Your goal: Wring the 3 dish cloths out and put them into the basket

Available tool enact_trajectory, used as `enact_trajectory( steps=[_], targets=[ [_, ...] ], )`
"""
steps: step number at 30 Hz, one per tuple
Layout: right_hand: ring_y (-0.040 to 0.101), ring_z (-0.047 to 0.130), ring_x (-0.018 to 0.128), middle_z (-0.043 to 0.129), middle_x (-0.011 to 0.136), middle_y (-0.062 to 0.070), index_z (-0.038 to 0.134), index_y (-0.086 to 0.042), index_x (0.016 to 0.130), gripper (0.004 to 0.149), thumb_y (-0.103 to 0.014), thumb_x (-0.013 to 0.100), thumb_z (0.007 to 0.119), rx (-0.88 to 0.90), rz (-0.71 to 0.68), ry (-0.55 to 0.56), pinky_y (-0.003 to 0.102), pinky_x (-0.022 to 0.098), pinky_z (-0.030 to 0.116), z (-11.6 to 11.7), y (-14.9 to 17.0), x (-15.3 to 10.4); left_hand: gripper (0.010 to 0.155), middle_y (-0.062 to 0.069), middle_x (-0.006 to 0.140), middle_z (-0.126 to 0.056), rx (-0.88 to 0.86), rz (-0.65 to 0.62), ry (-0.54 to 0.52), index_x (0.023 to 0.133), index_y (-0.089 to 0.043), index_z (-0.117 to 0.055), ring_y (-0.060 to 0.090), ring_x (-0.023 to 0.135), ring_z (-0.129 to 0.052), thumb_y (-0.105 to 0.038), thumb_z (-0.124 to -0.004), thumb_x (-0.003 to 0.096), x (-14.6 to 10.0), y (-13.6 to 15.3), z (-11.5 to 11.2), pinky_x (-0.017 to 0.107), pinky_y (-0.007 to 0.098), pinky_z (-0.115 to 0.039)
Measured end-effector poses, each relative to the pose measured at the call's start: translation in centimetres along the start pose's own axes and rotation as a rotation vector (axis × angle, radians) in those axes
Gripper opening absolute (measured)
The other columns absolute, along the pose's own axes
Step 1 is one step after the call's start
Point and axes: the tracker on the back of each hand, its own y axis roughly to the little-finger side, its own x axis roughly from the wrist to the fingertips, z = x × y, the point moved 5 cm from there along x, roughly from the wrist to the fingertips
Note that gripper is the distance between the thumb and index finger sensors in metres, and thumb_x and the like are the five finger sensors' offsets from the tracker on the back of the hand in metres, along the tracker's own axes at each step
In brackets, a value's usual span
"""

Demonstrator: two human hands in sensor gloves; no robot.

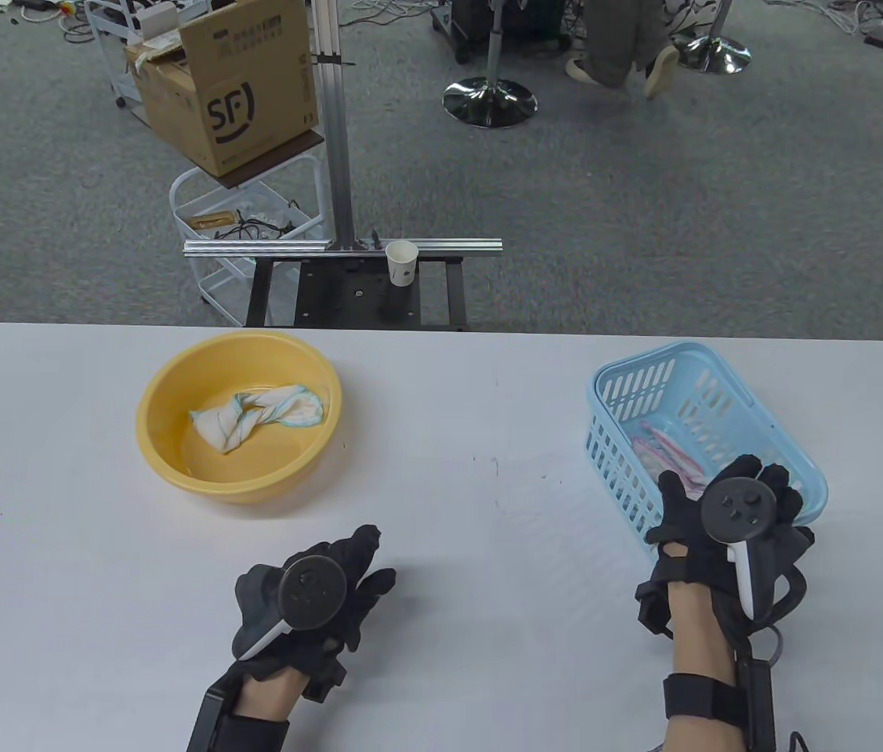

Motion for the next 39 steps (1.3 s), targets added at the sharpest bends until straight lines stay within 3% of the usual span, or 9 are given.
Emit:
enact_trajectory(
  steps=[9, 15, 27, 34, 39],
  targets=[
    [0.048, 0.023, 0.108, 0.022, 0.116, 0.017, 0.031, -0.016, 0.11, 0.09, -0.069, 0.05, 0.071, -0.02, -0.208, 0.034, 0.074, 0.071, 0.023, 0.5, -4.9, -1.8, 0.071, -0.006, 0.087, -0.091, 0.0, 0.019, -0.004, 0.102, -0.024, -0.066, 0.026, 0.071, -0.1, -0.057, -0.085, 0.0418, 0.0, 0.4, 0.2, 0.059, 0.051, -0.079],
    [0.048, 0.026, 0.107, 0.024, 0.116, 0.018, 0.032, -0.017, 0.11, 0.089, -0.069, 0.051, 0.071, -0.031, -0.405, 0.038, 0.074, 0.071, 0.027, 1.8, -9.1, -4.4, 0.076, -0.006, 0.094, -0.085, 0.009, 0.049, -0.019, 0.106, -0.026, -0.06, 0.027, 0.079, -0.096, -0.058, -0.084, 0.042, 0.0, 1.1, 0.4, 0.063, 0.052, -0.076],
    [0.048, 0.025, 0.108, 0.021, 0.118, 0.014, 0.03, -0.023, 0.111, 0.085, -0.066, 0.052, 0.073, -0.029, -0.716, -0.053, 0.075, 0.07, 0.026, 9.1, -13.8, -11.1, 0.087, -0.008, 0.114, -0.053, 0.021, 0.15, -0.031, 0.113, -0.034, -0.04, 0.029, 0.105, -0.067, -0.062, -0.081, 0.0424, -0.1, 3.0, 0.8, 0.075, 0.058, -0.059],
    [0.047, 0.021, 0.109, 0.019, 0.118, 0.014, 0.03, -0.024, 0.111, 0.085, -0.066, 0.051, 0.074, -0.021, -0.811, -0.122, 0.074, 0.07, 0.025, 13.1, -14.0, -13.5, 0.083, -0.01, 0.118, -0.034, 0.028, 0.17, -0.016, 0.113, -0.035, -0.037, 0.027, 0.115, -0.04, -0.06, -0.079, 0.0459, -0.1, 3.7, 0.5, 0.081, 0.06, -0.041],
    [0.047, 0.02, 0.109, 0.017, 0.118, 0.015, 0.03, -0.024, 0.111, 0.085, -0.066, 0.051, 0.073, -0.047, -0.837, -0.175, 0.074, 0.07, 0.024, 14.5, -13.6, -14.2, 0.085, -0.013, 0.119, -0.026, 0.042, 0.184, 0.0, 0.113, -0.036, -0.035, 0.024, 0.117, -0.025, -0.06, -0.08, 0.045, 0.0, 4.0, 0.0, 0.082, 0.059, -0.028]
  ],
)
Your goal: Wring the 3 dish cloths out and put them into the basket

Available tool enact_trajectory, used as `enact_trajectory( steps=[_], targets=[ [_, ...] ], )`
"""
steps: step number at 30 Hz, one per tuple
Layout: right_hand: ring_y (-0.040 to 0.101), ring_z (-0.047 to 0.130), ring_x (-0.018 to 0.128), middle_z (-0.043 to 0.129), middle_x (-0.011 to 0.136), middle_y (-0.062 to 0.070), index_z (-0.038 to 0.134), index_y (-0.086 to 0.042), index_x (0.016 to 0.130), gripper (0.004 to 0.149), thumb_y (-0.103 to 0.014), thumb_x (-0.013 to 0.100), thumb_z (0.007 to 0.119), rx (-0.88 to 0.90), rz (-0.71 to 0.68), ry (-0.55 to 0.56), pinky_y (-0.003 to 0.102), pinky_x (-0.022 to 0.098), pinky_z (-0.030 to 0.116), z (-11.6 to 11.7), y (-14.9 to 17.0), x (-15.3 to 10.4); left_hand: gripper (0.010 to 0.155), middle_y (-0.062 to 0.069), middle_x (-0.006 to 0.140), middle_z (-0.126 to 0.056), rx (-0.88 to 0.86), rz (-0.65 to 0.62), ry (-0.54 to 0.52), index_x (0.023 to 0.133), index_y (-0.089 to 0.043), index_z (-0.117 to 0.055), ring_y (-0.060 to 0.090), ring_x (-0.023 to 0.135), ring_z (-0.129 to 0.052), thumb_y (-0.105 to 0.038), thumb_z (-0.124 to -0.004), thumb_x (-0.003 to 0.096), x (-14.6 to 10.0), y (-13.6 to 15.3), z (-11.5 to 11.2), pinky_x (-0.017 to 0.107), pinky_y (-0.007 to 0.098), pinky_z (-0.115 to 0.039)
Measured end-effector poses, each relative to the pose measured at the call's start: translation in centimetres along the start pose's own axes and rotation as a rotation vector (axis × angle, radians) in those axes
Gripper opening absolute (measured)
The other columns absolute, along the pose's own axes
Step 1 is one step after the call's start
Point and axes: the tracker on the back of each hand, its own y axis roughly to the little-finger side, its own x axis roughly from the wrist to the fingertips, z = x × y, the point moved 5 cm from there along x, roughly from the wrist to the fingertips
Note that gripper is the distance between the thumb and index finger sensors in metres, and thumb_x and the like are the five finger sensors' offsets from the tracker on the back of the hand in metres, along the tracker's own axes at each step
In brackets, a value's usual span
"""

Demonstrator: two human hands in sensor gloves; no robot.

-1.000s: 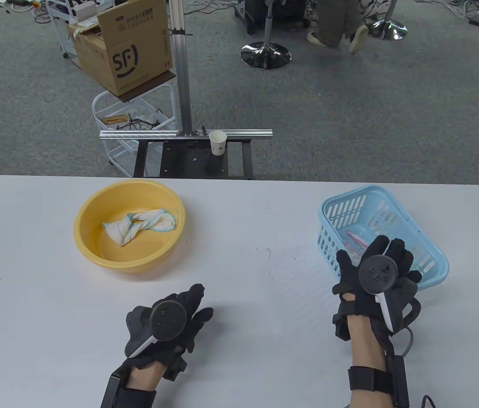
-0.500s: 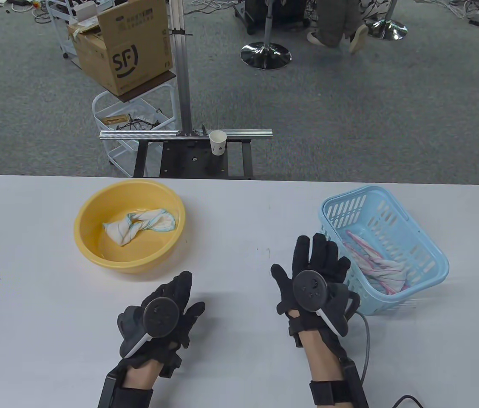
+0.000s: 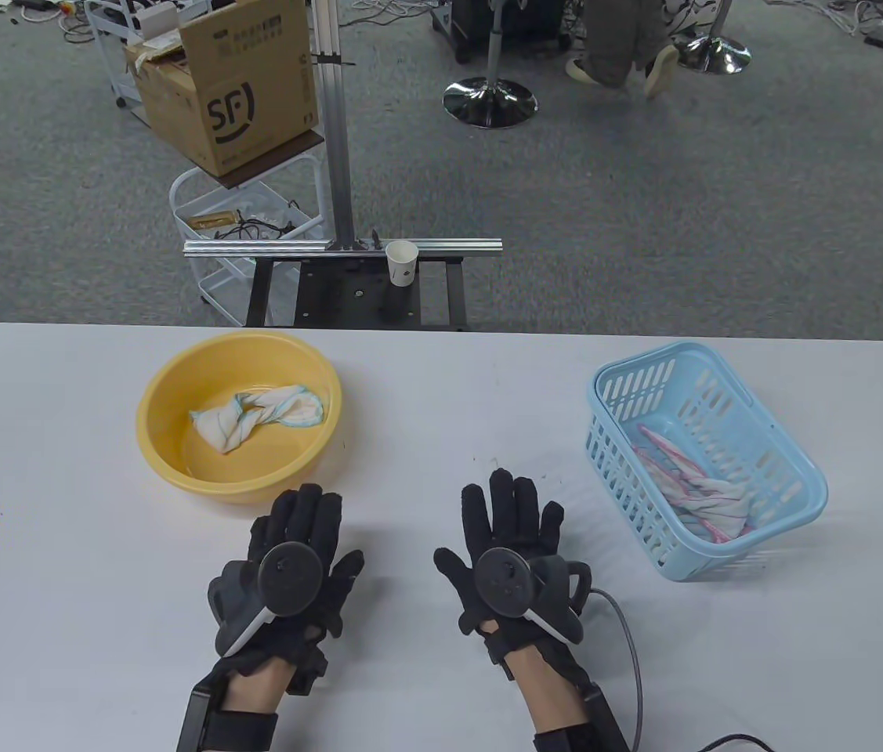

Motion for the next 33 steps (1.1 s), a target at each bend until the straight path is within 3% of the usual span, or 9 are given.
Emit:
enact_trajectory(
  steps=[11, 18, 33],
  targets=[
    [0.048, 0.025, 0.109, 0.02, 0.117, 0.016, 0.03, -0.02, 0.11, 0.086, -0.066, 0.051, 0.072, 0.025, 0.008, -0.016, 0.074, 0.07, 0.027, 0.4, 0.7, -1.1, 0.088, -0.011, 0.119, -0.024, 0.084, 0.074, -0.014, 0.114, -0.036, -0.032, 0.026, 0.116, -0.024, -0.067, -0.077, 0.0446, -0.2, 0.6, 0.0, 0.082, 0.06, -0.027],
    [0.048, 0.027, 0.108, 0.022, 0.117, 0.017, 0.03, -0.02, 0.11, 0.085, -0.065, 0.052, 0.072, 0.088, 0.02, -0.007, 0.074, 0.07, 0.028, 0.2, 1.0, -1.3, 0.092, -0.013, 0.119, -0.018, 0.084, 0.124, -0.035, 0.114, -0.037, -0.026, 0.025, 0.117, -0.017, -0.068, -0.077, 0.0434, -0.1, 1.1, 1.6, 0.082, 0.06, -0.024],
    [0.048, 0.03, 0.108, 0.025, 0.117, 0.018, 0.031, -0.018, 0.11, 0.085, -0.065, 0.052, 0.072, 0.132, 0.016, -0.004, 0.074, 0.07, 0.031, 0.1, 1.0, -1.4, 0.096, -0.016, 0.119, -0.011, 0.022, 0.322, 0.112, 0.113, -0.04, -0.019, 0.022, 0.117, -0.009, -0.069, -0.078, 0.0429, 7.0, 6.2, 10.1, 0.083, 0.059, -0.021]
  ],
)
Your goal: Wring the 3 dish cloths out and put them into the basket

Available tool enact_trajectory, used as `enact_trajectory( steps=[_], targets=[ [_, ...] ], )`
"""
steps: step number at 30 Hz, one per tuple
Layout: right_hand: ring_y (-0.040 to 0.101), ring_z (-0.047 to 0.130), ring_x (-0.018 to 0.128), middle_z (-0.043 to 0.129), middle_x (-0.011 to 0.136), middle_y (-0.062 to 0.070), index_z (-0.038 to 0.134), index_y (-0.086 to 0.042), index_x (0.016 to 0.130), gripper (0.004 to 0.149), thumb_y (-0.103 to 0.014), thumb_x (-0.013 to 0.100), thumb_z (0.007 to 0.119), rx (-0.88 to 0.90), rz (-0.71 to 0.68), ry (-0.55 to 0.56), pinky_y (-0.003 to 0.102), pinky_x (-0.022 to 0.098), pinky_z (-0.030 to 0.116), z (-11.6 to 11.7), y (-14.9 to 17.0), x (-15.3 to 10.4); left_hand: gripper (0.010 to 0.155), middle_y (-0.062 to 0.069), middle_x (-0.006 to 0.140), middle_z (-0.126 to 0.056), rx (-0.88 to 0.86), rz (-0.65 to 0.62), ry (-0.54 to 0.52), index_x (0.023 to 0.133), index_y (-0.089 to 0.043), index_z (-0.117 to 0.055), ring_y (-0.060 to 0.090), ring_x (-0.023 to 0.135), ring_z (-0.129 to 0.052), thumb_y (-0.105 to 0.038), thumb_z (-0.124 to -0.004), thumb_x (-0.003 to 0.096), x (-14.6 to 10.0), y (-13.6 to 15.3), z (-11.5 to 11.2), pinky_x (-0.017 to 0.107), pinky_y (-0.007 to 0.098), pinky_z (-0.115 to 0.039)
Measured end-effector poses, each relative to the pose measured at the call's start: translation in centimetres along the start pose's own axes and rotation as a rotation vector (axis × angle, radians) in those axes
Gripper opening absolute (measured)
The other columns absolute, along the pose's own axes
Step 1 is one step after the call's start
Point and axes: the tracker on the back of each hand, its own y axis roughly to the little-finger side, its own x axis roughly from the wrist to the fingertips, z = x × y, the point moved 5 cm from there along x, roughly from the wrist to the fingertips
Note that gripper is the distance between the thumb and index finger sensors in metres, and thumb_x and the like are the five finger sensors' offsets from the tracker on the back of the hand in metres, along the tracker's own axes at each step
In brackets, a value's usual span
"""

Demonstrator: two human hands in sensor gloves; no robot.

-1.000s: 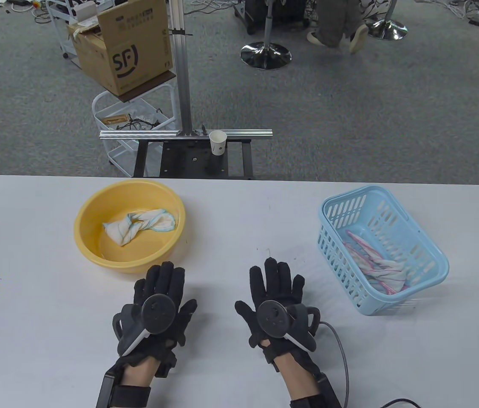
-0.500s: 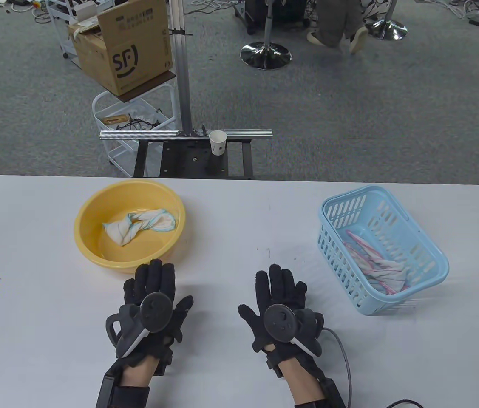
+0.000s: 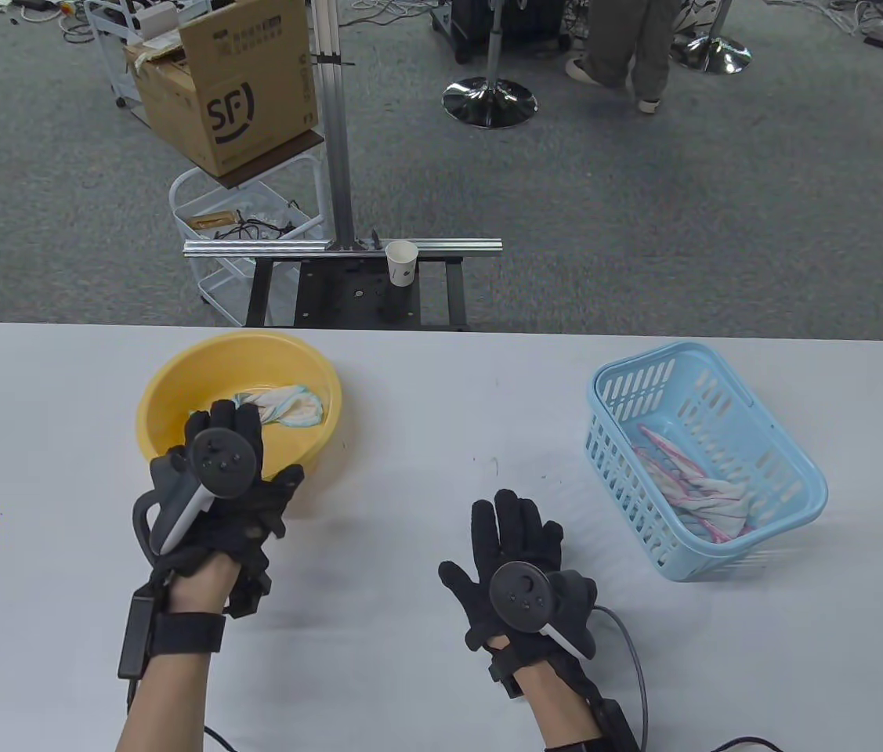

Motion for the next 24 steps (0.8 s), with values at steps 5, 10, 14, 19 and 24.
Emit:
enact_trajectory(
  steps=[5, 10, 14, 19, 24],
  targets=[
    [0.049, 0.031, 0.108, 0.026, 0.117, 0.018, 0.032, -0.018, 0.11, 0.084, -0.064, 0.052, 0.072, 0.007, 0.009, -0.01, 0.074, 0.07, 0.032, 0.2, 0.2, 0.0, 0.097, -0.017, 0.119, -0.013, 0.003, 0.083, 0.129, 0.113, -0.041, -0.02, 0.022, 0.117, -0.01, -0.068, -0.08, 0.0424, 3.8, 1.8, 0.6, 0.083, 0.059, -0.022],
    [0.049, 0.032, 0.108, 0.027, 0.117, 0.018, 0.032, -0.018, 0.11, 0.084, -0.064, 0.052, 0.072, -0.009, 0.005, -0.029, 0.074, 0.07, 0.032, 0.6, 0.1, 0.1, 0.097, -0.017, 0.119, -0.015, 0.08, 0.149, 0.233, 0.113, -0.043, -0.02, 0.022, 0.117, -0.012, -0.067, -0.082, 0.0423, 7.3, 2.9, -0.9, 0.083, 0.059, -0.023],
    [0.049, 0.032, 0.108, 0.027, 0.117, 0.018, 0.032, -0.018, 0.11, 0.084, -0.064, 0.052, 0.072, -0.012, -0.007, -0.029, 0.074, 0.07, 0.033, 0.4, -0.2, 0.1, 0.097, -0.018, 0.119, -0.015, 0.088, 0.205, 0.323, 0.112, -0.043, -0.019, 0.022, 0.117, -0.012, -0.065, -0.083, 0.0429, 9.8, 3.7, -2.4, 0.083, 0.058, -0.022],
    [0.049, 0.033, 0.107, 0.027, 0.116, 0.018, 0.033, -0.018, 0.11, 0.083, -0.063, 0.052, 0.072, -0.011, -0.005, -0.034, 0.074, 0.07, 0.033, 0.4, -0.1, 0.0, 0.097, -0.018, 0.119, -0.015, 0.077, 0.238, 0.403, 0.112, -0.043, -0.017, 0.021, 0.117, -0.012, -0.064, -0.083, 0.0435, 12.3, 4.3, -3.9, 0.083, 0.058, -0.023],
    [0.049, 0.034, 0.107, 0.028, 0.116, 0.018, 0.033, -0.017, 0.11, 0.083, -0.062, 0.052, 0.072, -0.006, -0.006, -0.049, 0.074, 0.07, 0.034, 0.5, -0.1, 0.0, 0.095, -0.017, 0.119, -0.012, 0.084, 0.283, 0.493, 0.111, -0.044, -0.013, 0.019, 0.116, -0.007, -0.059, -0.081, 0.0463, 14.3, 4.6, -5.9, 0.083, 0.057, -0.023]
  ],
)
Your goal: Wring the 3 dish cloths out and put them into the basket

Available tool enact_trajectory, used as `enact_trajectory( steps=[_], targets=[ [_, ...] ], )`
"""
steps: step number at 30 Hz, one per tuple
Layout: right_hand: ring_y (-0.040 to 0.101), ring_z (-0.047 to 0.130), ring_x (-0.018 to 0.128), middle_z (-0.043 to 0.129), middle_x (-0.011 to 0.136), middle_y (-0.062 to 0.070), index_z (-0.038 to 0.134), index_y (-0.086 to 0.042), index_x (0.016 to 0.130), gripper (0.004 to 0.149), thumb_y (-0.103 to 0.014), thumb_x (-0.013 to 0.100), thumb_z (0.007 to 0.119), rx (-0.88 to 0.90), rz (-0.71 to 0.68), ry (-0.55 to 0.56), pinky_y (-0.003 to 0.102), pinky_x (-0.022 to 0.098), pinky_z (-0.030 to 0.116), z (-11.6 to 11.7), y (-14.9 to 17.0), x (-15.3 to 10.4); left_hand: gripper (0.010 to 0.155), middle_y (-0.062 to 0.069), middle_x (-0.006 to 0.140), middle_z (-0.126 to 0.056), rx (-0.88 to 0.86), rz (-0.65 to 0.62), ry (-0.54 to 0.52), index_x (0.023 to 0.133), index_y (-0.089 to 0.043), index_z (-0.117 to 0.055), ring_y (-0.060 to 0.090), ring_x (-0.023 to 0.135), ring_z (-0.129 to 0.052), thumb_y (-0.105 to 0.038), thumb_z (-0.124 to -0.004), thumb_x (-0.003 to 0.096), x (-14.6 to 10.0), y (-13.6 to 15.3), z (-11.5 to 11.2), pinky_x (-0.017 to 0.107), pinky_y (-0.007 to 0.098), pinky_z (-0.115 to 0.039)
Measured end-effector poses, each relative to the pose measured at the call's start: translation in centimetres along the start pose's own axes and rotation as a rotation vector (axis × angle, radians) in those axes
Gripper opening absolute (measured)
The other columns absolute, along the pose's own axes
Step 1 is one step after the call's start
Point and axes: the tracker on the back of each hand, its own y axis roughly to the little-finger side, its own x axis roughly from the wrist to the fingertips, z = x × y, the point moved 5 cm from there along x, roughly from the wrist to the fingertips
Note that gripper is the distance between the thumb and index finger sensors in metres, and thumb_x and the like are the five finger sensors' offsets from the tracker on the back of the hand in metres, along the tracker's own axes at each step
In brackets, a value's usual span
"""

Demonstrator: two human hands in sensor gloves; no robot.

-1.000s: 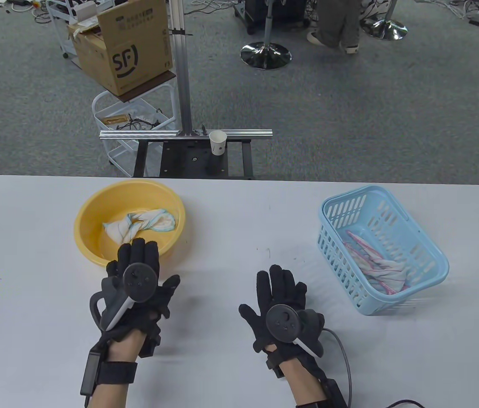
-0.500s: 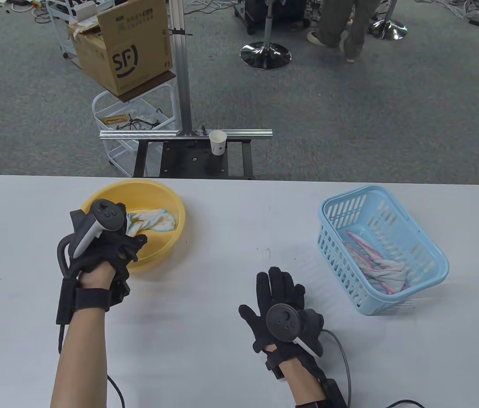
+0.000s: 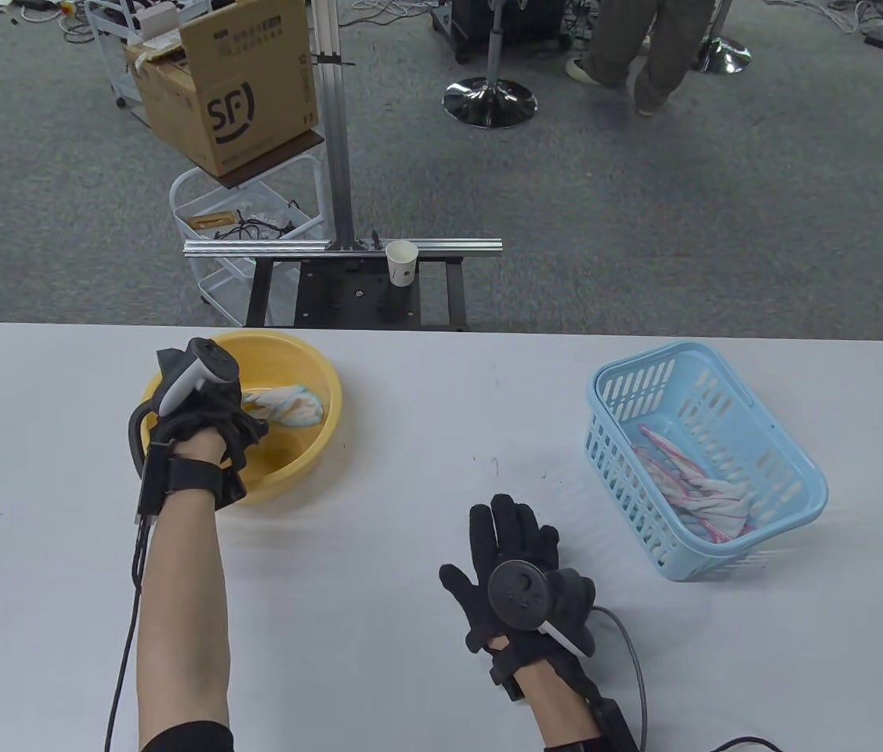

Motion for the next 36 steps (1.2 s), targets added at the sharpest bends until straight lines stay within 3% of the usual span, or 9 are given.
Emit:
enact_trajectory(
  steps=[2, 9, 12, 19, 22, 30, 36],
  targets=[
    [0.049, 0.034, 0.107, 0.027, 0.117, 0.018, 0.033, -0.017, 0.11, 0.083, -0.062, 0.052, 0.072, -0.004, 0.003, -0.004, 0.074, 0.07, 0.034, 0.0, 0.1, 0.0, 0.095, -0.017, 0.118, -0.008, 0.005, 0.025, 0.051, 0.109, -0.046, -0.009, 0.019, 0.115, -0.003, -0.057, -0.08, 0.0477, 0.9, -0.2, -0.5, 0.083, 0.057, -0.023],
    [0.049, 0.035, 0.107, 0.028, 0.116, 0.018, 0.033, -0.017, 0.11, 0.083, -0.062, 0.052, 0.072, 0.004, 0.018, -0.013, 0.074, 0.07, 0.035, 0.1, 0.6, 0.1, 0.092, -0.014, 0.117, -0.006, 0.04, 0.097, 0.055, 0.107, -0.044, -0.005, 0.019, 0.115, -0.003, -0.051, -0.077, 0.0504, 2.9, 0.1, -1.1, 0.083, 0.058, -0.028],
    [0.049, 0.036, 0.107, 0.028, 0.117, 0.018, 0.033, -0.017, 0.109, 0.083, -0.062, 0.052, 0.072, 0.011, 0.029, -0.027, 0.075, 0.07, 0.035, 0.4, 0.8, 0.1, 0.092, -0.014, 0.117, -0.005, 0.025, 0.105, 0.107, 0.107, -0.044, -0.003, 0.019, 0.115, -0.003, -0.051, -0.075, 0.0516, 3.2, 0.4, -1.5, 0.083, 0.058, -0.027],
    [0.05, 0.038, 0.106, 0.029, 0.117, 0.018, 0.033, -0.017, 0.109, 0.082, -0.062, 0.052, 0.072, 0.016, 0.037, -0.034, 0.074, 0.07, 0.036, 0.4, 1.0, 0.1, 0.087, -0.013, 0.119, -0.023, 0.005, 0.052, 0.148, 0.11, -0.042, -0.011, 0.022, 0.117, -0.018, -0.045, -0.076, 0.0531, 3.6, 0.1, -2.0, 0.083, 0.058, -0.032],
    [0.05, 0.039, 0.106, 0.029, 0.116, 0.018, 0.034, -0.017, 0.109, 0.082, -0.062, 0.052, 0.072, 0.015, 0.038, -0.039, 0.074, 0.07, 0.036, 0.5, 1.0, 0.1, 0.09, -0.011, 0.118, -0.031, 0.006, 0.053, 0.147, 0.109, -0.043, -0.006, 0.025, 0.116, -0.029, -0.047, -0.077, 0.0535, 3.7, 0.1, -2.0, 0.084, 0.057, -0.032],
    [0.051, 0.041, 0.106, 0.03, 0.116, 0.018, 0.035, -0.016, 0.109, 0.082, -0.061, 0.053, 0.072, 0.013, 0.054, -0.073, 0.074, 0.07, 0.037, 0.8, 1.2, 0.1, 0.085, -0.007, 0.113, -0.033, 0.086, 0.112, 0.251, 0.114, -0.039, -0.015, 0.028, 0.107, -0.036, -0.046, -0.077, 0.0564, 4.4, 0.2, -3.4, 0.085, 0.056, -0.029],
    [0.051, 0.045, 0.105, 0.034, 0.116, 0.018, 0.038, -0.016, 0.109, 0.08, -0.061, 0.053, 0.073, 0.025, 0.045, -0.068, 0.074, 0.069, 0.039, 0.7, 1.1, 0.2, 0.069, -0.002, 0.106, -0.05, 0.149, 0.1, 0.237, 0.114, -0.03, -0.036, 0.028, 0.099, -0.054, -0.029, -0.075, 0.0572, 4.4, -0.4, -3.3, 0.083, 0.056, -0.04]
  ],
)
